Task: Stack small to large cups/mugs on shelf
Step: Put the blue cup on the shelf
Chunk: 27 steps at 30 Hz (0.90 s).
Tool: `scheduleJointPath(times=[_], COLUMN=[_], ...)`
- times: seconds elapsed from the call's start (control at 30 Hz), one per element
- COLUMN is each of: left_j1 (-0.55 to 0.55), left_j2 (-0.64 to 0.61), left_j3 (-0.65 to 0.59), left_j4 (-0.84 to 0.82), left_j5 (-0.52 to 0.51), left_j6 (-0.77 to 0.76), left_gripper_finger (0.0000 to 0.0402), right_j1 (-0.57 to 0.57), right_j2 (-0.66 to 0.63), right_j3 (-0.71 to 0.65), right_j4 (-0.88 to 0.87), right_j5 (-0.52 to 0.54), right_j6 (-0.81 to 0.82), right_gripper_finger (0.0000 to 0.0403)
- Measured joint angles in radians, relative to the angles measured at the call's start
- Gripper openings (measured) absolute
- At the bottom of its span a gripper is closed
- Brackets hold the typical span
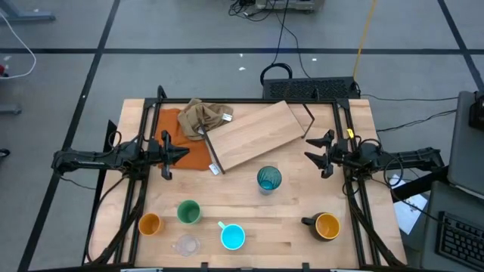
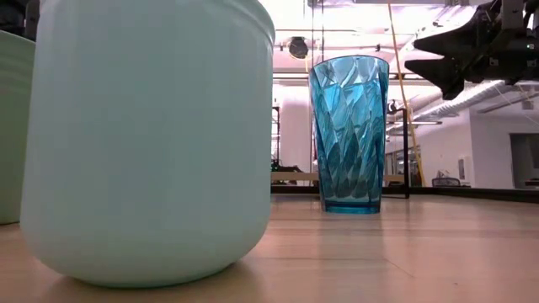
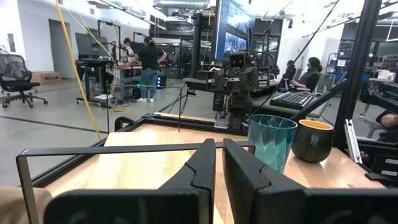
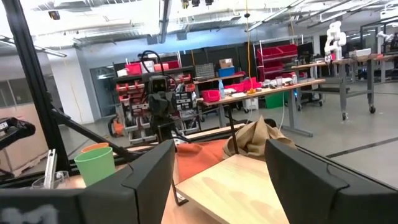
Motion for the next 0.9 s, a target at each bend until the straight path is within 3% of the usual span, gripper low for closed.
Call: scheduleJointPath(times=[0.27,0.37,0.73,0.9], left_j1=[0.000,0.000,0.000,0.000], left_j2=[0.000,0.000,0.000,0.000], left_j3=[0.000,0.000,0.000,0.000], left_j4=[0.000,0.000,0.000,0.000], left_j5=[0.000,0.000,0.000,-0.001], left_j6=[0.028,0.028,0.021,0.020], left_gripper_finger=[0.0033,0.0033,0.0033,0.0033], right_j1=[0.000,0.000,0.000,0.000], right_j2=[0.024,0.090,0.528,0.671], right_j3=[0.058,0.160,0.582,0.760], right_j4=[-0.047,-0.070,-0.424,-0.526], right_j5=[-0.035,-0.083,-0.086,-0.159], right_j6=[0.054,0.021,-0.094,-0.070], right_gripper_finger=[0.0240,0.0240,0.0240,0.0240])
